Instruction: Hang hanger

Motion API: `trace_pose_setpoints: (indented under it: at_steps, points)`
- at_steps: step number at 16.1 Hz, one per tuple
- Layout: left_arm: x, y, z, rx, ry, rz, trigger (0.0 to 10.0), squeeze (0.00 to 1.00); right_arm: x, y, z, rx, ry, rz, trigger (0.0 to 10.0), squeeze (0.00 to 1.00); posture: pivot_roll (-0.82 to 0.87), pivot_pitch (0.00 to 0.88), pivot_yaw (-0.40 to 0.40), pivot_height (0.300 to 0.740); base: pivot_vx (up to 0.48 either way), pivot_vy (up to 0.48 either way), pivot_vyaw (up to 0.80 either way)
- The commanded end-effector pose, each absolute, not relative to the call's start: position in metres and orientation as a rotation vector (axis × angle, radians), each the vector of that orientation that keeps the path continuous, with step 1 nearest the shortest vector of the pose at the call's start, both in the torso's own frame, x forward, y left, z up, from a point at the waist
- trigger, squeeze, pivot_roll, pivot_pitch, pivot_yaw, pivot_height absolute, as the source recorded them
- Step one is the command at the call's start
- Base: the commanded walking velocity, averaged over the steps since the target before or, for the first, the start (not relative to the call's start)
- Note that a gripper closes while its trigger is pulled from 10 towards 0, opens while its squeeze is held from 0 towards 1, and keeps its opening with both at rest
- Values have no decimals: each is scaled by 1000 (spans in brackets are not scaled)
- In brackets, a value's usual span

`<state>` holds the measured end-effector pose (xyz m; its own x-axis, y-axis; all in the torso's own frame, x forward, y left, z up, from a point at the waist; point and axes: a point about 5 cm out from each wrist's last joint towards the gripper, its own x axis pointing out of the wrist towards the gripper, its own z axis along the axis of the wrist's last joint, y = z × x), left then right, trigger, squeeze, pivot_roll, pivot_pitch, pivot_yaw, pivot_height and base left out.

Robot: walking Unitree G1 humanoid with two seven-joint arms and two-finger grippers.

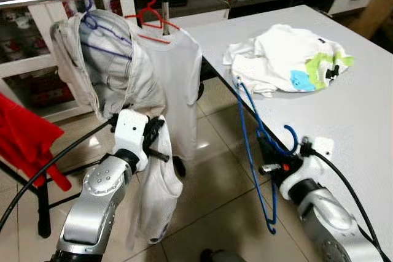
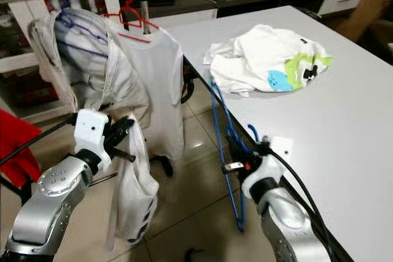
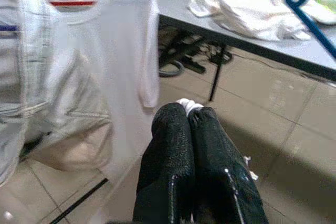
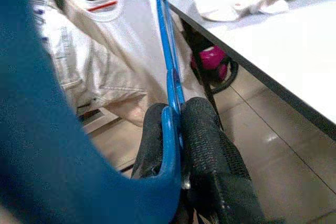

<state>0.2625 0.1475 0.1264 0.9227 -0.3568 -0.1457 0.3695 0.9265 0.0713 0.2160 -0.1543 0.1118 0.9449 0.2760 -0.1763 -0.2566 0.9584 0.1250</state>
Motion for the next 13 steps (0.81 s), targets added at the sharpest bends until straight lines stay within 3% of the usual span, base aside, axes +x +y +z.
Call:
trace_pose_setpoints:
  at_steps: [1,4,6,10,13]
  points:
    - [263,137,133,97,100,-437,10000,0,216,-160,113,90,184,247,10000,0,-37,0,-1,740,0,0,-800]
    - [268,129,133,120,99,-502,10000,0,219,-160,122,143,151,220,10000,0,-70,0,7,740,0,0,-800]
    - [270,123,130,90,117,-537,10000,0,207,-170,126,149,160,173,10000,0,-139,0,54,740,0,0,-800]
    - [273,133,128,35,142,-487,10000,0,205,-174,125,160,161,148,10000,0,-117,0,41,740,0,0,-800]
    - [278,134,134,35,108,-474,10000,0,215,-163,132,150,141,172,10000,0,-111,0,56,740,0,0,-800]
